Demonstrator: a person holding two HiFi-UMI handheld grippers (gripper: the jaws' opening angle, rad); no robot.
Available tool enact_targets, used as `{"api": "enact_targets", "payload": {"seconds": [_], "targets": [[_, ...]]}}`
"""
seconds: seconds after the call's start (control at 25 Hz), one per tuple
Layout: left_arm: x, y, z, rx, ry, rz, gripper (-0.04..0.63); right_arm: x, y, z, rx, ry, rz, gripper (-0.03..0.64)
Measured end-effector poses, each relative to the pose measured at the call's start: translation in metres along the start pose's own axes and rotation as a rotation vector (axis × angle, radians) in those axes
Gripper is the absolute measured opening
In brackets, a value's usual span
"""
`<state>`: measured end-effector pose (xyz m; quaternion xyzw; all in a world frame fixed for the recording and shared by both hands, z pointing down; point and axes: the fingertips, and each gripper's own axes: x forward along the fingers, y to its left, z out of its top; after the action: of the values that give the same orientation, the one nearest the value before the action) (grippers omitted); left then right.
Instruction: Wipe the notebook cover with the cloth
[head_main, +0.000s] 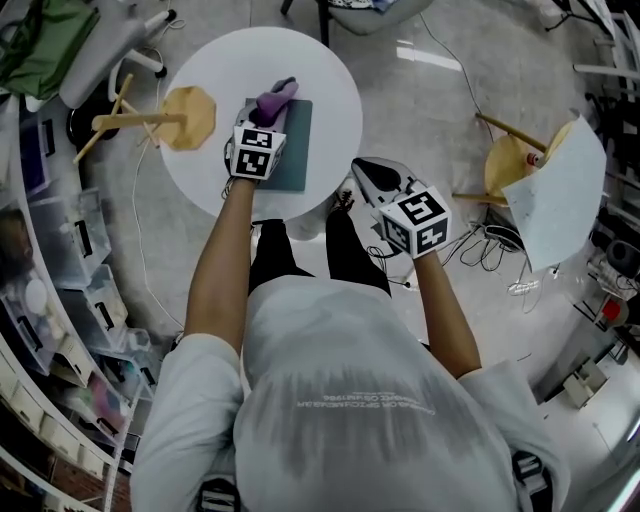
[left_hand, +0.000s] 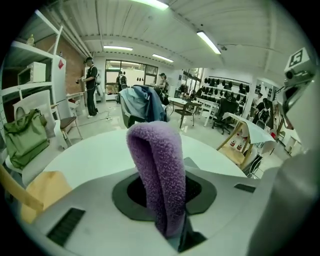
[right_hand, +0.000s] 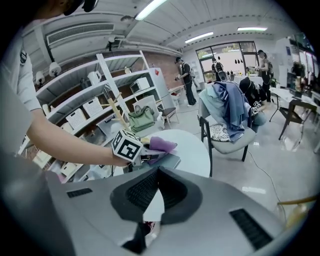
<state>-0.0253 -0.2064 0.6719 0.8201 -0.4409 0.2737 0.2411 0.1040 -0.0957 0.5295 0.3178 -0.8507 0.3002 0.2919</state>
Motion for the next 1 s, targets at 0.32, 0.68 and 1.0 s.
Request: {"api": "enact_targets", "payload": {"seconds": [0.32, 0.68, 1.0], "targets": [[-0.009, -0.014, -0.017, 0.002, 0.045, -0.018, 0.077, 0.01, 0.007, 0.005, 0.005, -0.009, 0.029, 0.002], [-0.039, -0.036, -0.049, -0.037, 0.051, -0.021, 0.077, 0.006, 0.023, -0.007, -0.007, -0.002, 0.043, 0.002], [-0.07, -0.061, -0.08, -0.105, 0.052, -0.027, 0.077, 0.003, 0.047, -0.02, -0.035, 0.01, 0.073, 0.002]]}}
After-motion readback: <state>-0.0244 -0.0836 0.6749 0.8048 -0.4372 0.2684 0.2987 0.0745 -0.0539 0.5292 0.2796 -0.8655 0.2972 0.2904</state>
